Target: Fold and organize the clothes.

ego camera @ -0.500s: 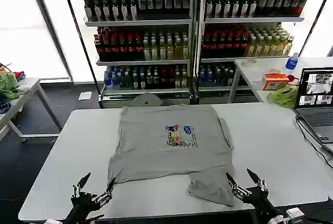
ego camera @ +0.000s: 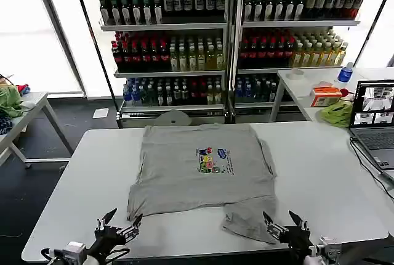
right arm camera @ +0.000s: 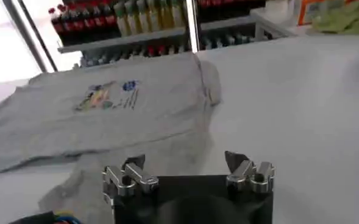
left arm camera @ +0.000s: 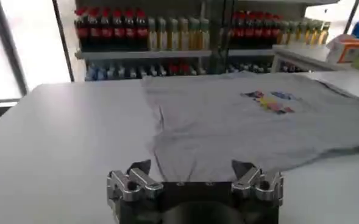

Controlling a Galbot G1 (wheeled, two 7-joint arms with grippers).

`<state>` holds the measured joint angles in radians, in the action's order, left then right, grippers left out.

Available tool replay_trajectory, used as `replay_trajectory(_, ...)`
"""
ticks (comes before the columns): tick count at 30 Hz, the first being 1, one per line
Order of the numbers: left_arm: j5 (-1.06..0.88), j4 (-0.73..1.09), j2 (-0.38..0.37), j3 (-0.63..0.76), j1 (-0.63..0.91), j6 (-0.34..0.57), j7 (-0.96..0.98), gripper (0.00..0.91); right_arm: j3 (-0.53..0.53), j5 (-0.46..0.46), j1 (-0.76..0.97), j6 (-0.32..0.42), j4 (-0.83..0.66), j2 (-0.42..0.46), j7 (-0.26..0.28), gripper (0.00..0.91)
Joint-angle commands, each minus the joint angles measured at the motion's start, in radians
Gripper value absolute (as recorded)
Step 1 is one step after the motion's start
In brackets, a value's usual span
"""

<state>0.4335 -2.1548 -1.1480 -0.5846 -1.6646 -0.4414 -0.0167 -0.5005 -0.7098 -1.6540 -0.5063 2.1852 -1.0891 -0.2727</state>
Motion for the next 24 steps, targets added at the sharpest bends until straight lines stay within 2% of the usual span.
replay_trajectory(1,0.045,0.043,0.036,0.03,0.059,-0.039,0.031,0.907,0.014,-0.024,0.007,-0.071,0.008,-0.004,-0.058,0.222)
replay_trajectory(2,0.044,0.055,0.036,0.032,0.064,-0.034,0.029,0.907,0.026,-0.022,0.015,-0.071,-0.001,-0.008,-0.058,0.222)
replay_trajectory(3,0.043,0.059,0.036,0.033,0.066,-0.032,0.028,0.907,0.035,-0.023,0.02,-0.072,-0.004,-0.012,-0.058,0.0)
replay_trajectory(5,0.045,0.073,0.035,0.036,0.07,-0.026,0.026,0.907,0.061,-0.052,0.04,-0.072,-0.01,-0.023,-0.063,0.0)
replay_trajectory(10,0.048,0.089,0.027,0.041,0.078,-0.023,0.025,0.907,0.123,-0.04,0.08,-0.072,-0.034,-0.038,-0.071,0.0)
replay_trajectory(12,0.054,0.104,0.023,0.043,0.082,-0.024,0.027,0.826,0.134,-0.039,0.086,-0.072,-0.043,-0.038,-0.07,0.0)
replay_trajectory(13,0.064,0.11,0.022,0.043,0.084,-0.024,0.028,0.736,0.138,-0.038,0.088,-0.072,-0.044,-0.039,-0.069,0.0)
replay_trajectory(14,0.082,0.116,0.017,0.043,0.087,-0.027,0.03,0.705,0.141,-0.038,0.089,-0.072,-0.045,-0.041,-0.069,0.0)
replay_trajectory(15,0.09,0.118,0.015,0.043,0.087,-0.027,0.031,0.635,0.144,-0.036,0.089,-0.072,-0.044,-0.041,-0.069,0.0)
replay_trajectory(16,0.098,0.12,0.013,0.045,0.088,-0.029,0.034,0.635,0.145,-0.034,0.086,-0.072,-0.043,-0.041,-0.067,0.0)
replay_trajectory(18,0.107,0.128,0.009,0.048,0.091,-0.029,0.037,0.554,0.143,-0.034,0.079,-0.072,-0.038,-0.039,-0.064,0.0)
replay_trajectory(20,0.109,0.137,0.003,0.051,0.096,-0.028,0.04,0.393,0.137,-0.032,0.071,-0.071,-0.032,-0.038,-0.061,0.0)
replay_trajectory(21,0.11,0.141,0.003,0.052,0.097,-0.028,0.041,0.181,0.134,-0.033,0.067,-0.071,-0.029,-0.037,-0.059,0.0)
replay_trajectory(23,0.113,0.149,-0.001,0.054,0.1,-0.028,0.047,0.05,0.128,-0.031,0.062,-0.071,-0.026,-0.038,-0.059,0.0)
replay_trajectory(24,0.122,0.151,0.0,0.054,0.1,-0.025,0.045,0.03,0.125,-0.032,0.061,-0.071,-0.024,-0.038,-0.059,0.0)
